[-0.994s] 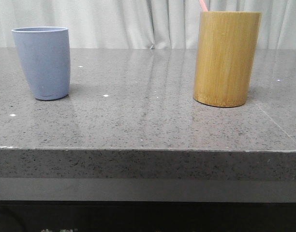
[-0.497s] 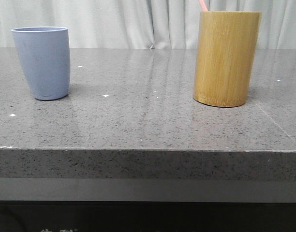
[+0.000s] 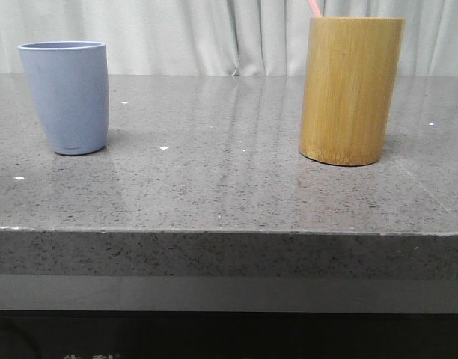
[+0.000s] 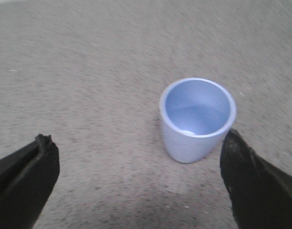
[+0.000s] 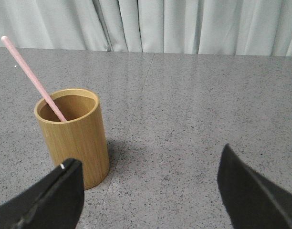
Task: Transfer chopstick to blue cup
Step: 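Reach the left gripper down and grasp the light blue cup's rim, then carry the blue cup toward the bamboo cup and set it down beside it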
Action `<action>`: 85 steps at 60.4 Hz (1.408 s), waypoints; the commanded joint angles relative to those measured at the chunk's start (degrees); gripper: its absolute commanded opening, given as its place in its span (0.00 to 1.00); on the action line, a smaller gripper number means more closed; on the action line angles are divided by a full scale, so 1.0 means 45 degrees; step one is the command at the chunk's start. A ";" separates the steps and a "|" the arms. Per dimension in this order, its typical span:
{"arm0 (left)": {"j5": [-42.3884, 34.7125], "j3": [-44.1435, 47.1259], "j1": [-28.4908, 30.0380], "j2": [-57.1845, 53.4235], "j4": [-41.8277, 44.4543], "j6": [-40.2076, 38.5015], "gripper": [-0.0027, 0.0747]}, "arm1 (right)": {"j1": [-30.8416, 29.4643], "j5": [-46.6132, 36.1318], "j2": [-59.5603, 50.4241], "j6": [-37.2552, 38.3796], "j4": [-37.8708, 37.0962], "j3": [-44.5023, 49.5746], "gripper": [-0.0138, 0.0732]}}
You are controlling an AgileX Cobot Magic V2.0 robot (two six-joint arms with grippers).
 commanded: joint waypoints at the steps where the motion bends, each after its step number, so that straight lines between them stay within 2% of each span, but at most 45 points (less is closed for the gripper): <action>1: 0.0826 -0.1669 -0.0798 0.1190 -0.0083 0.0085 0.90 | -0.0063 -0.0966 0.0171 -0.0017 0.0117 -0.0456 0.83; 9: 0.2648 -0.3543 -0.1626 0.2989 -0.0083 0.0085 0.90 | -0.0063 -0.0966 0.0171 -0.0017 0.0117 -0.0456 0.83; 18: 0.3780 -0.5150 -0.2226 0.4690 -0.0083 0.0085 0.90 | -0.0063 -0.0867 0.0171 -0.0017 0.0117 -0.0456 0.83; 31: 0.3931 -0.6373 -0.2600 0.6476 -0.0083 0.0085 0.90 | -0.0063 -0.0664 0.0171 -0.0017 0.0117 -0.0456 0.83; 45: 0.4017 -0.6401 -0.2600 0.7719 0.0300 0.0085 0.90 | -0.0063 -0.0519 0.0171 -0.0017 0.0117 -0.0456 0.83; 49: 0.4136 -0.6401 -0.2600 0.7956 0.0300 0.0085 0.88 | -0.0063 -0.0519 0.0171 -0.0017 0.0117 -0.0456 0.83; 54: 0.4222 -0.6401 -0.2600 0.8121 0.0300 0.0085 0.79 | -0.0063 -0.0504 0.0171 -0.0017 0.0117 -0.0456 0.83; 59: 0.4261 -0.6401 -0.2600 0.8200 0.0300 0.0085 0.65 | -0.0063 -0.0504 0.0171 -0.0017 0.0117 -0.0456 0.83; 65: 0.4261 -0.6401 -0.2600 0.8226 0.0300 0.0085 0.38 | -0.0063 -0.0504 0.0171 -0.0017 0.0117 -0.0456 0.83; 77: 0.4235 -0.6449 -0.2600 0.8226 0.0277 0.0085 0.01 | -0.0063 -0.0504 0.0171 -0.0017 0.0117 -0.0456 0.83; 85: 0.4922 -0.7094 -0.2726 0.8226 -0.0074 0.0085 0.01 | -0.0063 -0.0504 0.0171 -0.0017 0.0117 -0.0456 0.83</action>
